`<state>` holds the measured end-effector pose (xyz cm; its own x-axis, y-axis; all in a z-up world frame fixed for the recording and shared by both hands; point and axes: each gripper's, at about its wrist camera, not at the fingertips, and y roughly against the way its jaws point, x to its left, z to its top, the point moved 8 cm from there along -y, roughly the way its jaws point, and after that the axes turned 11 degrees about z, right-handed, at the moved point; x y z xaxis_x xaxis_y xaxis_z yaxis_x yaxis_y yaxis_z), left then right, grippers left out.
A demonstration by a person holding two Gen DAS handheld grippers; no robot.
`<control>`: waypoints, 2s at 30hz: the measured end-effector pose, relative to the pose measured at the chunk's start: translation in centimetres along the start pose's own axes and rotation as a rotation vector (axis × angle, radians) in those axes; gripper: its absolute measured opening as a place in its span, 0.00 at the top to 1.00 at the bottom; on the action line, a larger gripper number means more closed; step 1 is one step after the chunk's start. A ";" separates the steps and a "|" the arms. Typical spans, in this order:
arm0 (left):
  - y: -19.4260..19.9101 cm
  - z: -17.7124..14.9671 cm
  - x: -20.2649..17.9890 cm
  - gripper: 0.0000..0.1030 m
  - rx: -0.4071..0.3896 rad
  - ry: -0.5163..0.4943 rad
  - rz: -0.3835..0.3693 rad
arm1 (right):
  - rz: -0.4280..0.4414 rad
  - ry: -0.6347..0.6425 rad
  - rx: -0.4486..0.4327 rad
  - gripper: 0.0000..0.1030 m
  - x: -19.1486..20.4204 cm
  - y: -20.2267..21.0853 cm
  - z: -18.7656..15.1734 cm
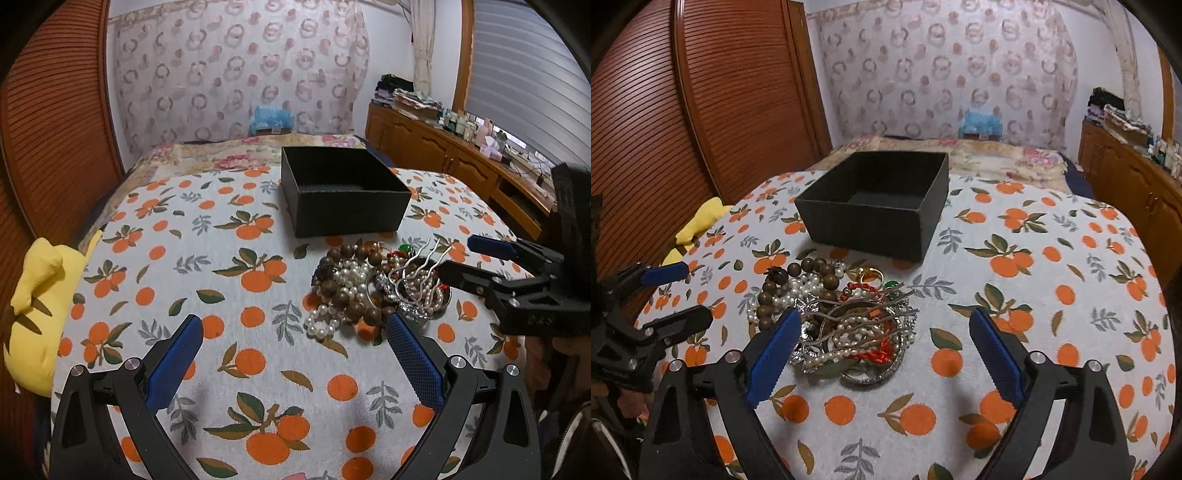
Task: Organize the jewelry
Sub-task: 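Reach into the pile and grasp the silver hairpins with the right tool, then grasp the brown bead bracelet with the left tool while the right tool holds the hairpins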
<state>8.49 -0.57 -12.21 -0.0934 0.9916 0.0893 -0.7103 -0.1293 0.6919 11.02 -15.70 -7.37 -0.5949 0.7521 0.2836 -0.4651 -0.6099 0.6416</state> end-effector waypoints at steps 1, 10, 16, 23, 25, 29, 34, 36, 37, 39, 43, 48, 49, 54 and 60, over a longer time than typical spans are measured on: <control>-0.1 -0.1 0.0 0.07 0.004 0.000 -0.001 | 0.010 -0.011 0.016 0.11 -0.1 -0.5 0.0; -0.8 -0.5 -0.1 0.07 0.023 -0.002 -0.009 | 0.046 -0.062 0.077 0.24 -0.4 -2.4 -0.4; -1.0 -0.5 -0.2 0.07 0.028 -0.005 -0.009 | 0.058 -0.058 0.095 0.39 -0.3 -2.9 -0.7; -1.2 -0.6 -0.3 0.07 0.037 -0.008 -0.011 | 0.013 -0.023 0.060 0.67 -0.2 -2.0 -0.1; -1.6 -0.6 -0.3 0.07 0.049 -0.011 -0.014 | 0.010 -0.017 0.041 0.73 -0.2 -1.4 0.3; -2.6 -0.6 -0.4 0.07 0.072 -0.023 -0.019 | 0.032 -0.009 0.000 0.84 0.0 -0.3 1.3; -3.4 -0.4 -0.3 0.07 0.087 -0.021 -0.042 | 0.069 0.006 -0.030 0.90 0.9 0.6 2.1; -3.6 0.0 -0.3 0.07 0.087 -0.015 -0.054 | 0.095 0.007 -0.039 0.92 1.4 0.9 2.4; -3.6 0.4 -0.2 0.07 0.082 -0.014 -0.056 | 0.106 0.008 -0.042 0.93 1.6 1.1 2.5; -3.4 1.1 -0.2 0.07 0.067 -0.011 -0.070 | 0.124 0.014 -0.048 0.95 2.1 1.4 2.8; -3.7 2.2 -0.7 0.18 0.072 0.007 -0.141 | 0.135 0.037 -0.068 0.98 3.0 2.3 3.4; -5.0 2.7 -1.8 0.47 0.115 -0.017 -0.176 | 0.129 0.061 -0.084 0.98 3.3 3.3 3.9; -5.2 2.7 -1.9 0.52 0.120 -0.019 -0.182 | 0.127 0.061 -0.087 0.98 3.2 3.4 4.0; -6.6 3.2 -2.3 0.62 0.157 -0.013 -0.213 | 0.113 0.061 -0.108 0.98 2.7 4.5 4.3; -7.8 3.6 -2.4 0.62 0.186 0.012 -0.241 | 0.106 0.058 -0.110 0.98 2.1 4.7 4.2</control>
<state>16.70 -1.91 -15.24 0.0534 0.9934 -0.1012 -0.5728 0.1135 0.8118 10.29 -15.92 -0.76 -0.6801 0.6681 0.3018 -0.4645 -0.7112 0.5278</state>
